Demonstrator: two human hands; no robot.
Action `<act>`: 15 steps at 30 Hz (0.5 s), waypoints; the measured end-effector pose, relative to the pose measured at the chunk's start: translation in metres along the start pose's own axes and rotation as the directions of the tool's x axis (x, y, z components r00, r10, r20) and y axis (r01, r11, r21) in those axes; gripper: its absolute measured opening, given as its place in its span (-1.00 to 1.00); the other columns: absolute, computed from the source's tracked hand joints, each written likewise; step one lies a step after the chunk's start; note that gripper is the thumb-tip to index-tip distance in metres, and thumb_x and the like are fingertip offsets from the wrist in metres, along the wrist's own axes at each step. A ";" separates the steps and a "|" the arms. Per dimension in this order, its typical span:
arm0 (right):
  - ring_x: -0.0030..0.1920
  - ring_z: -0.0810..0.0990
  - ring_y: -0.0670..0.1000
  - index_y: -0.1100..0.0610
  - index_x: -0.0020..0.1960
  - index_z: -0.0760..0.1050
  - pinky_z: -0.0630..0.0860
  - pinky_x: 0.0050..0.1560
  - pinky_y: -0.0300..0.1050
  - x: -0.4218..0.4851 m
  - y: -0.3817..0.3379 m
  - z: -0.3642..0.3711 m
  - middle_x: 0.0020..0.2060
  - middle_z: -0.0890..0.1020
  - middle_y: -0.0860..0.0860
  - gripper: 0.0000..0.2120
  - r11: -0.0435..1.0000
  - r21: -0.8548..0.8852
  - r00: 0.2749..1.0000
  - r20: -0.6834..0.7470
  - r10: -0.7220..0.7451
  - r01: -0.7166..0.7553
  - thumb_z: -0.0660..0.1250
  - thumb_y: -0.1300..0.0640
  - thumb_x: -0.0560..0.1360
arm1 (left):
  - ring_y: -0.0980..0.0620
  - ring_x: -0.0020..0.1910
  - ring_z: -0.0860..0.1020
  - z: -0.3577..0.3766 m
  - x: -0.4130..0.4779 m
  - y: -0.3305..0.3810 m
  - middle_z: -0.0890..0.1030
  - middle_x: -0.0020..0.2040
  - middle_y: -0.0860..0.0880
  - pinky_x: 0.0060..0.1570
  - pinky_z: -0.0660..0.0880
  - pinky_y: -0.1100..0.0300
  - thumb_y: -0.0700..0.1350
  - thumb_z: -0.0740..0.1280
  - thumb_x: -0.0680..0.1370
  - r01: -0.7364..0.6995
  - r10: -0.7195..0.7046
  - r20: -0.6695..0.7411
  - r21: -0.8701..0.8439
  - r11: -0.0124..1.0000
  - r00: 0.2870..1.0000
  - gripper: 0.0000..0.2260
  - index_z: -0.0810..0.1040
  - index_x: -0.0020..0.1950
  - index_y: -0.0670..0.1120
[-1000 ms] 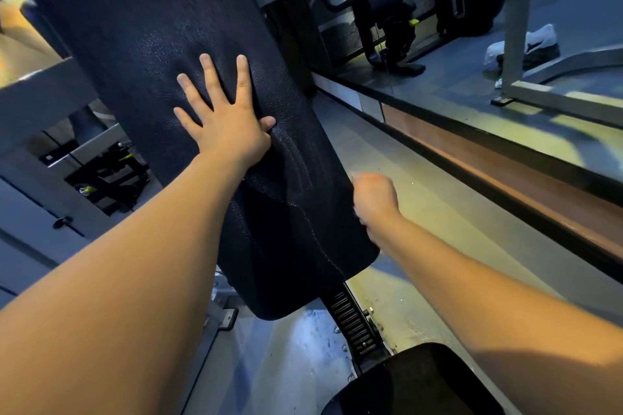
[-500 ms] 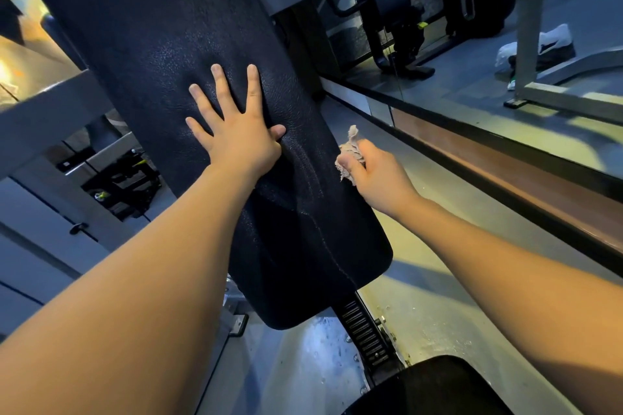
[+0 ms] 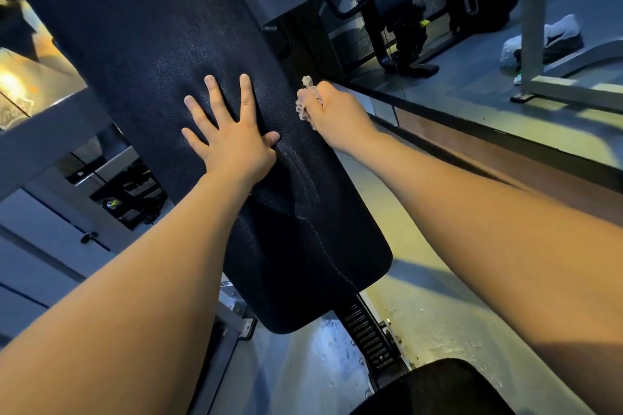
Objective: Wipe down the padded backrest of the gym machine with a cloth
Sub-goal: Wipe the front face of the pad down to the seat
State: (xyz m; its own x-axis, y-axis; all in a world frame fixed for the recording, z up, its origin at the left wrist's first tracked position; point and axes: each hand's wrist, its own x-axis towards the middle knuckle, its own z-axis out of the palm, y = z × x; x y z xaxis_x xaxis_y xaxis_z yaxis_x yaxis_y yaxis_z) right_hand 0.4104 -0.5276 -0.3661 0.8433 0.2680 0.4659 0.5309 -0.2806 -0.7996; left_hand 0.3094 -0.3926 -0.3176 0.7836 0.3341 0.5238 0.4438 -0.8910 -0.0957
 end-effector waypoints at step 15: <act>-0.25 0.43 0.10 0.07 -0.26 0.28 0.29 -0.24 0.00 -0.120 0.091 0.012 -0.30 0.47 0.05 -0.64 0.963 -0.016 0.933 0.241 0.266 -0.271 0.00 0.05 0.70 | -0.22 0.57 -0.36 -0.023 -0.003 -0.004 -0.44 0.58 0.04 0.51 -0.15 -0.32 0.24 0.31 0.57 0.009 -0.005 0.110 -0.030 0.999 0.994 -0.16 -0.31 0.56 0.35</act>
State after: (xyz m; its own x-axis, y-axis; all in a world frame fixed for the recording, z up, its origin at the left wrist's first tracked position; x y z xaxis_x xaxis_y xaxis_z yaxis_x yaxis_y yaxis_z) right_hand 0.3568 -0.5745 -0.4992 0.9082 0.3977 0.1303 0.2842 -0.3577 -0.8895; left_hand 0.2951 -0.3974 -0.2998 0.8242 0.3705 0.4283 0.4372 -0.8970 -0.0653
